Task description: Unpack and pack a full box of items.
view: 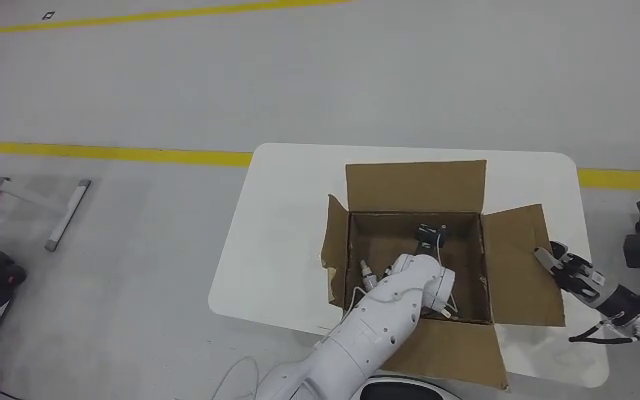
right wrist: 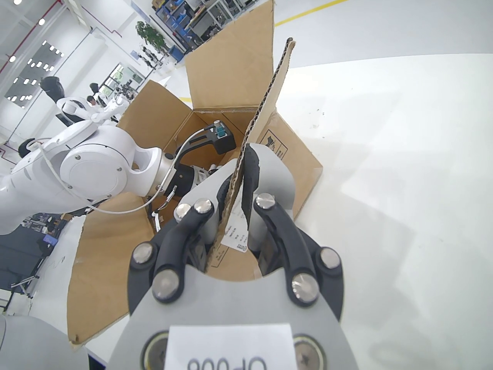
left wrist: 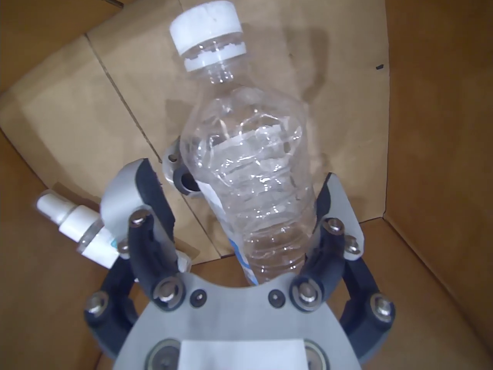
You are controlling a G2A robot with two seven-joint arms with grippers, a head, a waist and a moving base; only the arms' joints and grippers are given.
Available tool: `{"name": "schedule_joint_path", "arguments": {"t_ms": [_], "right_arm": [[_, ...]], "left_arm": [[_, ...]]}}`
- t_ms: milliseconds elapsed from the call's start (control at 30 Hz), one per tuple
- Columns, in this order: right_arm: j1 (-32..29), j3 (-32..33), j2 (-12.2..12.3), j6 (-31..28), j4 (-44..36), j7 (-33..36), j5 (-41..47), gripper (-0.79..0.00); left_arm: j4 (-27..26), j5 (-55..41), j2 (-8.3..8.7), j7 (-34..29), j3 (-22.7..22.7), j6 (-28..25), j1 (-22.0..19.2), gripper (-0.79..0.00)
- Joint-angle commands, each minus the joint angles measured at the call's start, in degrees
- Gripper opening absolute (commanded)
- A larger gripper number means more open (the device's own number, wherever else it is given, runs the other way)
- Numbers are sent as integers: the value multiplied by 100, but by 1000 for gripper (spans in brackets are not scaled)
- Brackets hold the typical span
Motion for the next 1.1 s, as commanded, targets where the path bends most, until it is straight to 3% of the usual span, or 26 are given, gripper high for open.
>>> {"name": "schedule_joint_path", "arguments": {"t_ms": [0, 33, 233, 400, 600, 1067], "right_arm": [[8, -24, -1, -22, 14, 33, 83, -785], [22, -39, 0, -36, 32, 52, 158, -785], [137, -52, 18, -92, 158, 253, 523, -785], [222, -20, 35, -79, 278, 403, 934, -785], [322, 68, 48, 14, 410, 453, 1125, -785], [437, 182, 35, 497, 748, 397, 1625, -785]], "left_arm": [[82, -17, -26, 31, -6, -23, -18, -683], [117, -33, -37, 44, -18, -30, -26, -785], [137, -70, -62, 75, -119, -44, -54, -785], [-299, -70, -20, -2, -297, 28, -25, -785], [-1315, 203, 122, -384, -538, 118, 172, -785], [-4165, 1192, 529, -1547, -1171, 16, 1259, -785]]}}
